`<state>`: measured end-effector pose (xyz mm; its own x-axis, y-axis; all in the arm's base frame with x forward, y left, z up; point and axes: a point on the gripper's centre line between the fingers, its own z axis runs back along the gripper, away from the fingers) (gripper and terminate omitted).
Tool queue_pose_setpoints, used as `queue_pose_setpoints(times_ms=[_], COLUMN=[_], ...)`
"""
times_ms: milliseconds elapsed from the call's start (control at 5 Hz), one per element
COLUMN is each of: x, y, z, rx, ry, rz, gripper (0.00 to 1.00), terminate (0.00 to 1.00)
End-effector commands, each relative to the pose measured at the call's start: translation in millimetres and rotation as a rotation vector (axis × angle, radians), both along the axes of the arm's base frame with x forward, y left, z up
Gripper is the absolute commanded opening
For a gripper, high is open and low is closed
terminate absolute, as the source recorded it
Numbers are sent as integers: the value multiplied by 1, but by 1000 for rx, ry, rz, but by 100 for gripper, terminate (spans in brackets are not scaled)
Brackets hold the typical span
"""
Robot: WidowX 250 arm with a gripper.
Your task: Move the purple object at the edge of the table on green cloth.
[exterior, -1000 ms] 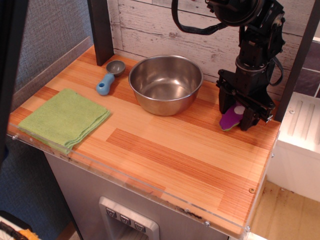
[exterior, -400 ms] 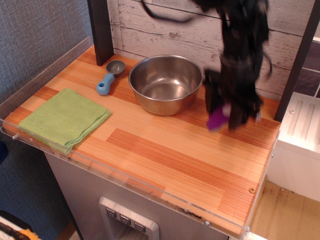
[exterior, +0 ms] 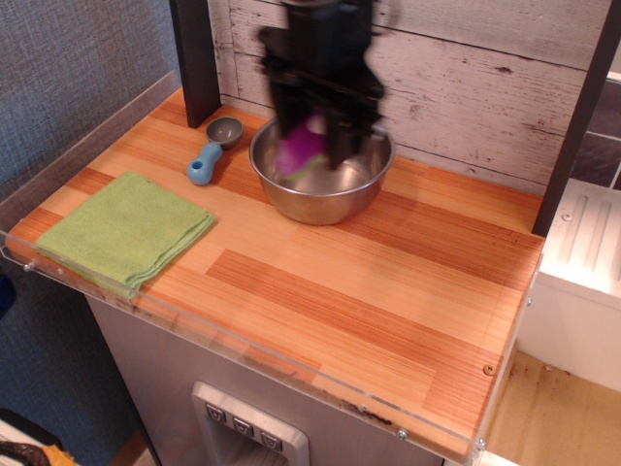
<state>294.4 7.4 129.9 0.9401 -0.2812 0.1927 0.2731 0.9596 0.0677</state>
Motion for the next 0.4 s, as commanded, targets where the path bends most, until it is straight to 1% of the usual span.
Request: queue_pose_setpoints(times_ms=[0, 200], x=[-52, -47], y=[87, 137], z=[-24, -49], rx=[81, 81], ry=[34, 63], rz=[215, 224], gripper=[0, 0], terminate=[0, 0])
